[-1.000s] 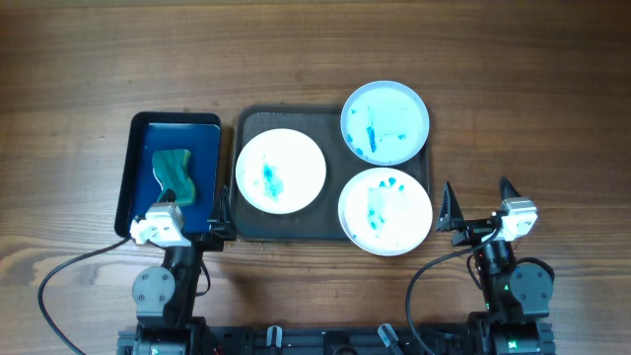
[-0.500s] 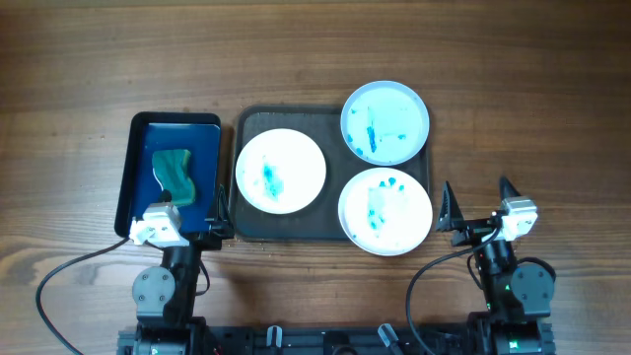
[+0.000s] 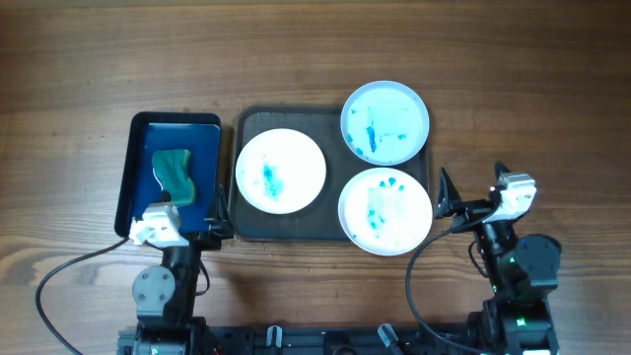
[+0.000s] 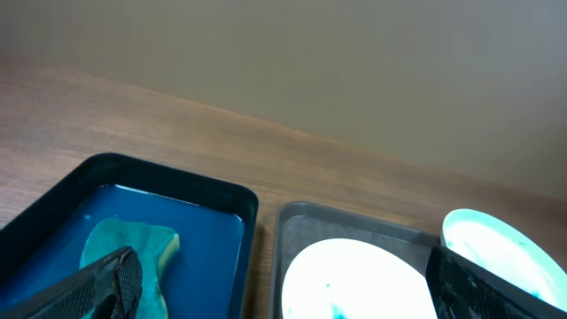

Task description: Clean dirty plates on tray and stack at the side

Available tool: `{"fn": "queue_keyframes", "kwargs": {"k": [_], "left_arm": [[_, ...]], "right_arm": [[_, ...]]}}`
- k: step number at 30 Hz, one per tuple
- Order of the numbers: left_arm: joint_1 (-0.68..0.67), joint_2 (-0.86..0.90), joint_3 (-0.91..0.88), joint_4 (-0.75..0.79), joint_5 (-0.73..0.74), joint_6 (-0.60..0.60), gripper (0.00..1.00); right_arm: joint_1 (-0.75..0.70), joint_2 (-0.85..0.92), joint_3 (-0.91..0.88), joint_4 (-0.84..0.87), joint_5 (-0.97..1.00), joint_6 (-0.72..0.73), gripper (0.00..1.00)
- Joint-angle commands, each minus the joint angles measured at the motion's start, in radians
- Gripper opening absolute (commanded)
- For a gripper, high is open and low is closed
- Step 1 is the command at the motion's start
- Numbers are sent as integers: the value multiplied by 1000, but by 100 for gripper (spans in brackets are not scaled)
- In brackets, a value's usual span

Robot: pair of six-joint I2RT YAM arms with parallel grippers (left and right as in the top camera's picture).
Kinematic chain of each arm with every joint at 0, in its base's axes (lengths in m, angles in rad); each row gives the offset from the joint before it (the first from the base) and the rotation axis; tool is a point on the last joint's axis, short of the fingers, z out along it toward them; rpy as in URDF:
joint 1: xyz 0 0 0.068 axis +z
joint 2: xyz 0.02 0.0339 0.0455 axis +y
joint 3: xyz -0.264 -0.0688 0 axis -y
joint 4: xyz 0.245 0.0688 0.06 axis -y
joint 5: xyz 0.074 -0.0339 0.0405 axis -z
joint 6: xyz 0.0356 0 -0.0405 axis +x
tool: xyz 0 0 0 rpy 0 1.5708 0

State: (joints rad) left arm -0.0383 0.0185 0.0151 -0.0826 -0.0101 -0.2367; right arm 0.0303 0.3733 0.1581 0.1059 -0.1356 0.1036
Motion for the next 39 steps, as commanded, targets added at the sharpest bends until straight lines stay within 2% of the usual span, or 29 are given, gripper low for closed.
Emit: {"fn": "queue_keyframes", "kwargs": {"k": [1,6,11,20,22,26,28,29,32,34,39], "left_arm": [[-3,39,45,-26,-45,24,100],[-3,193,200,-96,-55,24,100],[-3,421,447,-283,-55,24,100],[-3,793,901,-651,-55,2,100],[-3,896,1020,-768,-51,-41,100],[-3,1045,1176,-897,49,-40,100],[-3,1080,1186,-901,86,-40,100],[-3,1096,1186,-911,87,-39,100],[-3,1138,1186,-914,88,-40,100],[-3,1159,1186,-914,88,-40,100],[-3,1176,1186,-894,88,-40,100]], "right_arm": [[5,20,32,10,-43,2,100],[5,35,74,5,-71,1,100],[5,71,136,-27,-143,1,100],[5,232,447,-366,-175,-13,100],[5,321,557,-472,-207,-32,100],[5,501,766,-692,-243,-34,100],[5,584,846,-775,-287,-34,100],[5,614,863,-782,-288,-33,100],[5,702,864,-773,-317,120,100],[6,758,864,-765,-389,103,99],[47,876,868,-771,-464,110,84]]}}
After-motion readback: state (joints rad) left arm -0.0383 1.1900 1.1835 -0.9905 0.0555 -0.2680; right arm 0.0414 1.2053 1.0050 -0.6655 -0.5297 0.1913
